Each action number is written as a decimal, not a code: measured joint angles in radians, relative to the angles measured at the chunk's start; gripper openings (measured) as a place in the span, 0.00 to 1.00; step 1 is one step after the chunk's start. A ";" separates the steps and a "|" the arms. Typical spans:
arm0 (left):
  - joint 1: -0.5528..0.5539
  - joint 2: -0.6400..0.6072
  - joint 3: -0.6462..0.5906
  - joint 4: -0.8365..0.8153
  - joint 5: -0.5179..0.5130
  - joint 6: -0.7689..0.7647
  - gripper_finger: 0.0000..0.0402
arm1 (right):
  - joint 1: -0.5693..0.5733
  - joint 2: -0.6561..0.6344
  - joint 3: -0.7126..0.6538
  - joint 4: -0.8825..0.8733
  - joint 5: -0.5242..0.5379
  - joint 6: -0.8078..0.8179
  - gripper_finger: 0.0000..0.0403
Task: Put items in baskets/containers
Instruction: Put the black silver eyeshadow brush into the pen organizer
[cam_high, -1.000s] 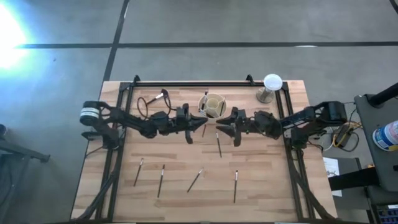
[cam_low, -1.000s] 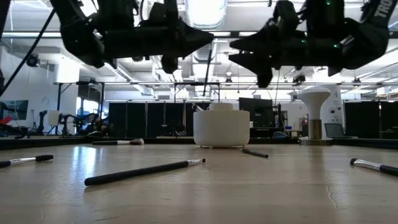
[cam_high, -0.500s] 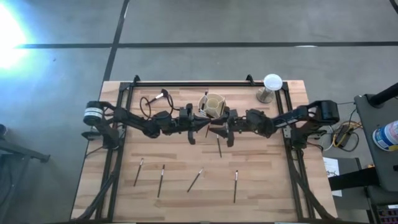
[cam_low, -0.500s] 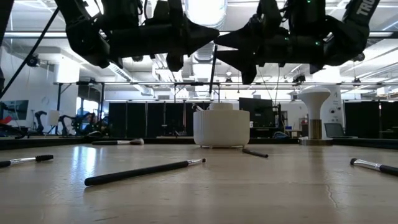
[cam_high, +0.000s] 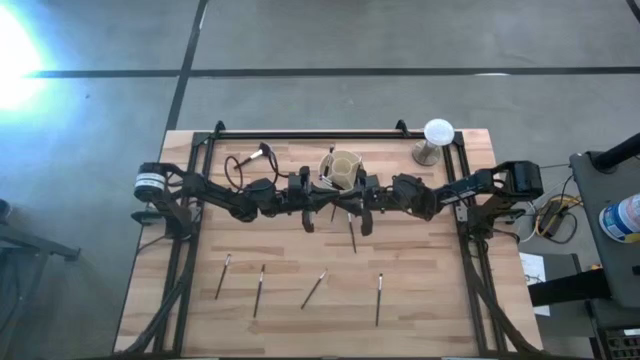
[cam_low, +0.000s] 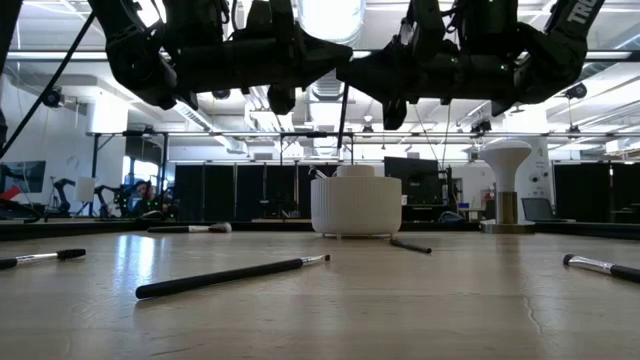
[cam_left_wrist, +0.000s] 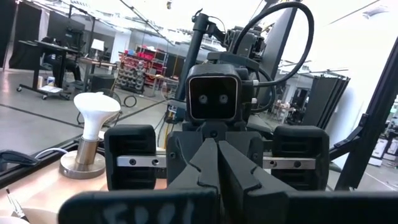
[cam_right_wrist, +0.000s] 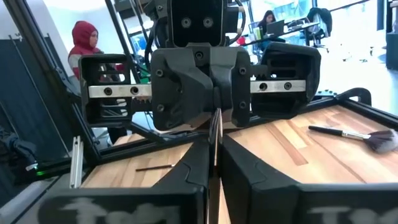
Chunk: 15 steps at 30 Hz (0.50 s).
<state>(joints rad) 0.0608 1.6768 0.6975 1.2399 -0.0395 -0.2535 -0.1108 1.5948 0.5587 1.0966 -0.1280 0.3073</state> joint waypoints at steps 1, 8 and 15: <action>0.000 0.000 0.000 0.000 0.000 0.000 0.00 | 0.000 0.000 0.000 0.000 0.000 0.000 0.05; 0.001 -0.027 0.000 -0.046 0.000 -0.028 0.03 | -0.003 -0.006 -0.006 -0.010 -0.001 -0.013 0.04; 0.003 -0.143 -0.010 -0.229 -0.023 0.020 0.14 | -0.029 -0.111 -0.018 -0.167 0.064 -0.076 0.04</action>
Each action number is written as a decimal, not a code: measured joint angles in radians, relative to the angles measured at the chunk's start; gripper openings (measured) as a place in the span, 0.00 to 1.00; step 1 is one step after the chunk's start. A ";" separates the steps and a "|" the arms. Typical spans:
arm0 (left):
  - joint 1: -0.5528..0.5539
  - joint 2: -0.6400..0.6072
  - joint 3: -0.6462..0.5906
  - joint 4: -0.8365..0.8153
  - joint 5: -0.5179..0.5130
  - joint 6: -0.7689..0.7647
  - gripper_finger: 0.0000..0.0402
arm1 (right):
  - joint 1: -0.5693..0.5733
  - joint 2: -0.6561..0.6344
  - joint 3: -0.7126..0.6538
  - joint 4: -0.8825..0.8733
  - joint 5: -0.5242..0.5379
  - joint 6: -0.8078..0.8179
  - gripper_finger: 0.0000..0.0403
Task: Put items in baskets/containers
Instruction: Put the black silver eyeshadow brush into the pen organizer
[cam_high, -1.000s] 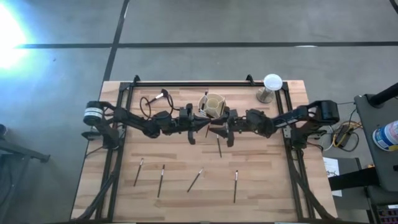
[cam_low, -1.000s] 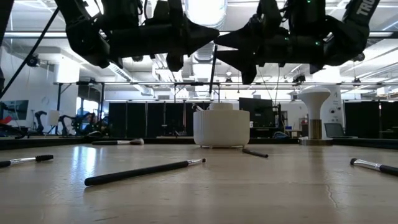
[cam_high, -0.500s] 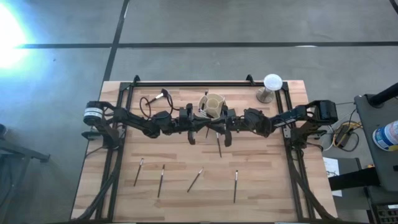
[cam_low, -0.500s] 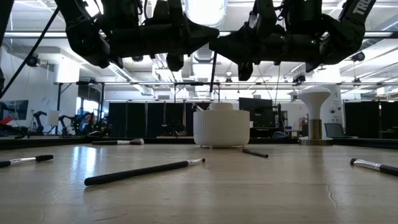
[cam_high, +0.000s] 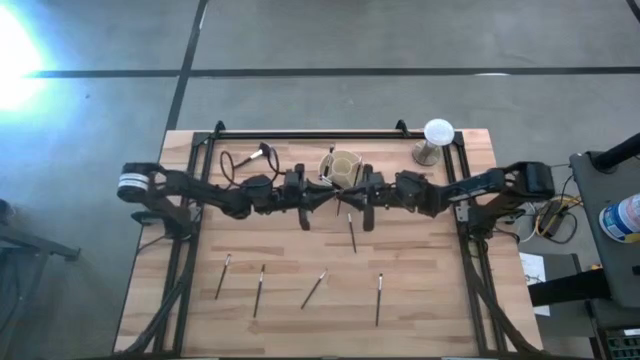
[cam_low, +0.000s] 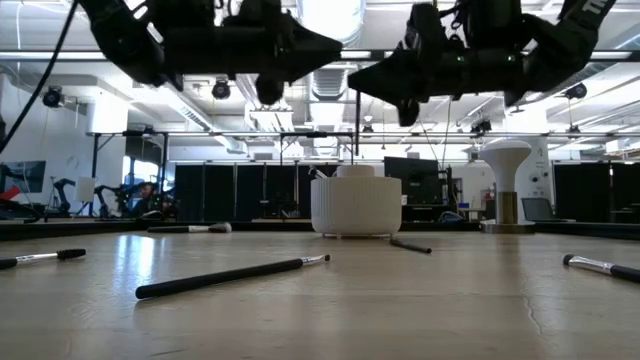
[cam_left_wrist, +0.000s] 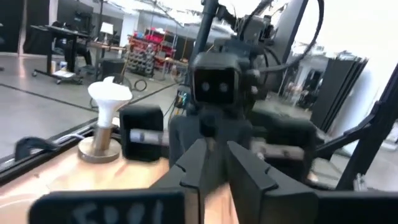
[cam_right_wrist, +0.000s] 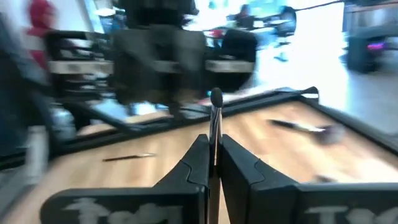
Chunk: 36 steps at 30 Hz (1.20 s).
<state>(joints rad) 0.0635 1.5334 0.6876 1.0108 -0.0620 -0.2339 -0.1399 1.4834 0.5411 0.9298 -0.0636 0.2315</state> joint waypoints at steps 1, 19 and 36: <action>0.000 -0.019 -0.007 -0.013 -0.001 0.014 0.16 | -0.007 -0.027 -0.005 -0.036 0.029 -0.014 0.04; -0.001 -0.128 -0.187 -0.008 -0.071 -0.003 0.18 | -0.247 -0.120 -0.062 -0.144 0.251 -0.002 0.03; -0.002 -0.126 -0.202 -0.010 -0.102 -0.004 0.18 | -0.251 0.024 -0.061 -0.075 0.246 0.076 0.09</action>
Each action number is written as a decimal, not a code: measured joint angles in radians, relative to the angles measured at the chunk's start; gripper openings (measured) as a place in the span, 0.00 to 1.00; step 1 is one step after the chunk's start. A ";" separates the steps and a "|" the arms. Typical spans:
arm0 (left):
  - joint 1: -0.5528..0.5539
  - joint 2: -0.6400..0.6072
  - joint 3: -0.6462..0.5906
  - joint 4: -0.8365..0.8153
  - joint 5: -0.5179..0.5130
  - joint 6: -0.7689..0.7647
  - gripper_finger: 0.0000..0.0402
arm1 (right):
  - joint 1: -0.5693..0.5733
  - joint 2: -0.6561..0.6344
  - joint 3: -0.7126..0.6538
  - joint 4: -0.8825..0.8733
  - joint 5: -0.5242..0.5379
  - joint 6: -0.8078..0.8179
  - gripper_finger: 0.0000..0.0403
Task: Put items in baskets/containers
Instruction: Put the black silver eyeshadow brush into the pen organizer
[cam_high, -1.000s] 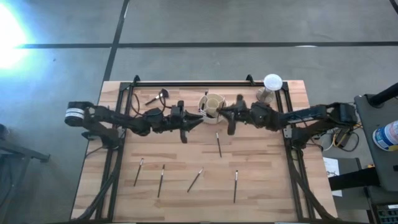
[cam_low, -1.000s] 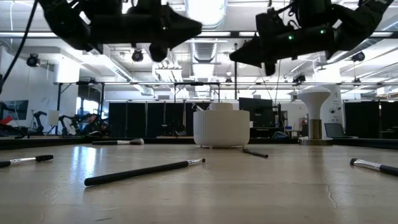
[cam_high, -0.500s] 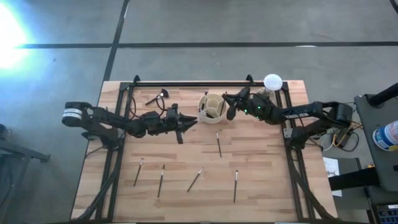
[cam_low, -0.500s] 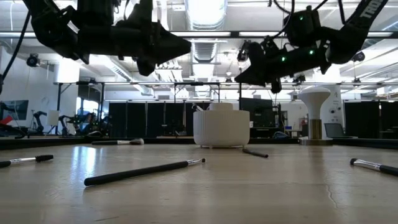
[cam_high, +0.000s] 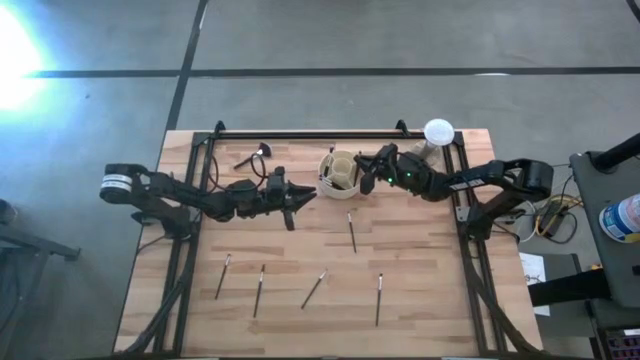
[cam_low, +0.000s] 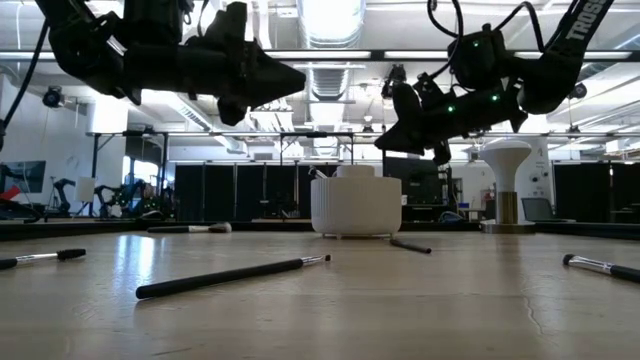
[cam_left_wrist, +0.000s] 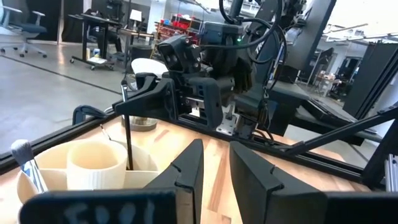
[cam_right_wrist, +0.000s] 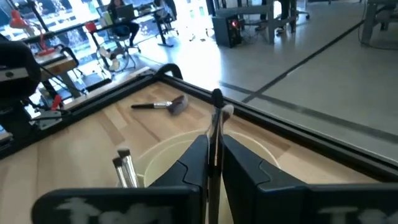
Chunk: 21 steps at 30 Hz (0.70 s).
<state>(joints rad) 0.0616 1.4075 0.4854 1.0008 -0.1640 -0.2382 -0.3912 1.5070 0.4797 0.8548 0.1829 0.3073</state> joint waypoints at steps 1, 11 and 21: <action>0.000 0.000 0.000 -0.002 0.000 0.000 0.18 | 0.000 0.000 0.000 -0.009 0.000 0.000 0.09; 0.000 0.000 0.000 -0.008 0.001 0.000 0.18 | -0.002 0.000 0.000 -0.061 0.002 0.029 0.07; 0.000 0.000 0.000 -0.018 0.001 -0.027 0.18 | -0.003 -0.025 0.000 -0.101 0.003 0.049 0.21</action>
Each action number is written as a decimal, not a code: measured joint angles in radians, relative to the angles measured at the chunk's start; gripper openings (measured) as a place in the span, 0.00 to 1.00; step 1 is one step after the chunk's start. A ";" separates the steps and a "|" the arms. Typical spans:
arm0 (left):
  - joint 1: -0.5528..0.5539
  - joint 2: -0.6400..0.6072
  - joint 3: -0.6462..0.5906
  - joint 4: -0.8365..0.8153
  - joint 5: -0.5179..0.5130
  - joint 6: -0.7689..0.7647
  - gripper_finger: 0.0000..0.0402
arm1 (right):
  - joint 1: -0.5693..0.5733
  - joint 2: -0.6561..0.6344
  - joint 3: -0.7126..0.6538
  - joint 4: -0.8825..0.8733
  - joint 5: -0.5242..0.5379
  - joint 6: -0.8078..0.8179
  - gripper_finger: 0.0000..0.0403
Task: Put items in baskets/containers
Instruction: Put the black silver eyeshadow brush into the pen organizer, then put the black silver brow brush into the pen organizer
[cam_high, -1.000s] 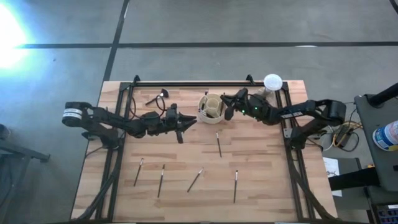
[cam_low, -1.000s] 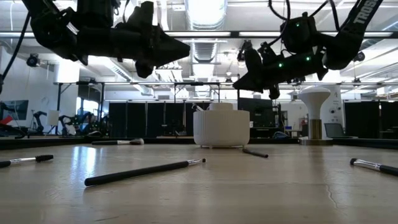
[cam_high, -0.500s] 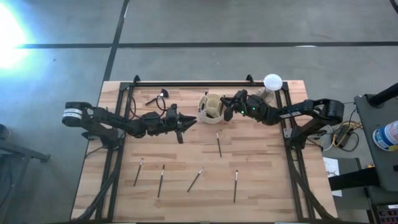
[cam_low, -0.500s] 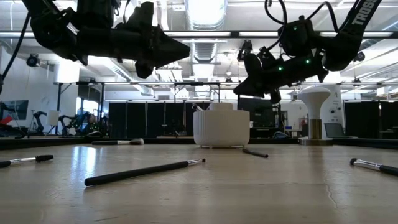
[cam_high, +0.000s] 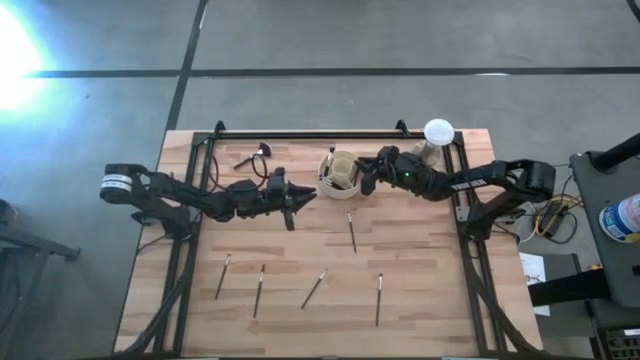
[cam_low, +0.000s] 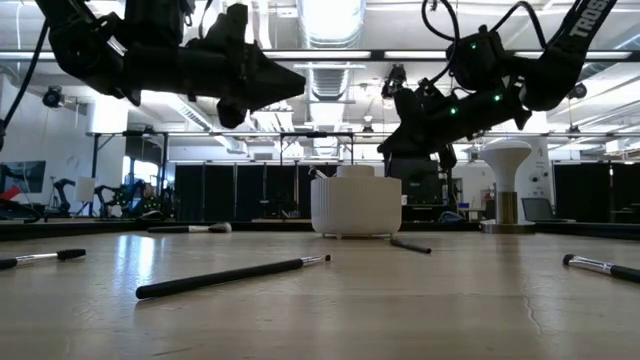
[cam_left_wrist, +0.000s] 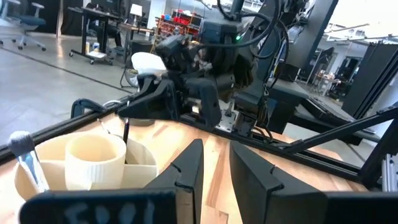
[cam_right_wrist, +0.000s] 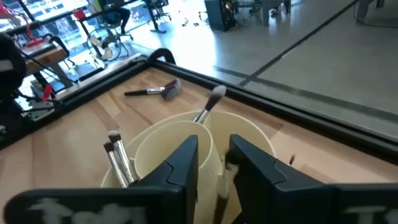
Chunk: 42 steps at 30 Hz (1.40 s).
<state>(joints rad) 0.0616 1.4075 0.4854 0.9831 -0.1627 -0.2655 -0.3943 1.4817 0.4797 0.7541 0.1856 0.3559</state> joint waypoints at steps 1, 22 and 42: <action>0.000 0.000 0.000 -0.007 0.000 -0.006 0.18 | 0.000 -0.011 0.000 -0.008 0.000 0.000 0.22; 0.000 -0.005 0.089 -0.277 -0.007 -0.027 0.18 | -0.015 -0.391 0.000 -0.607 -0.017 -0.022 0.15; -0.092 -0.007 0.206 -0.770 -0.040 -0.128 0.13 | -0.035 -0.320 -0.014 -0.445 -0.185 -0.182 0.02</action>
<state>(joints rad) -0.0305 1.4006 0.6918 0.2127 -0.2022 -0.3936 -0.4297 1.1620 0.4657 0.3096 0.0008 0.1739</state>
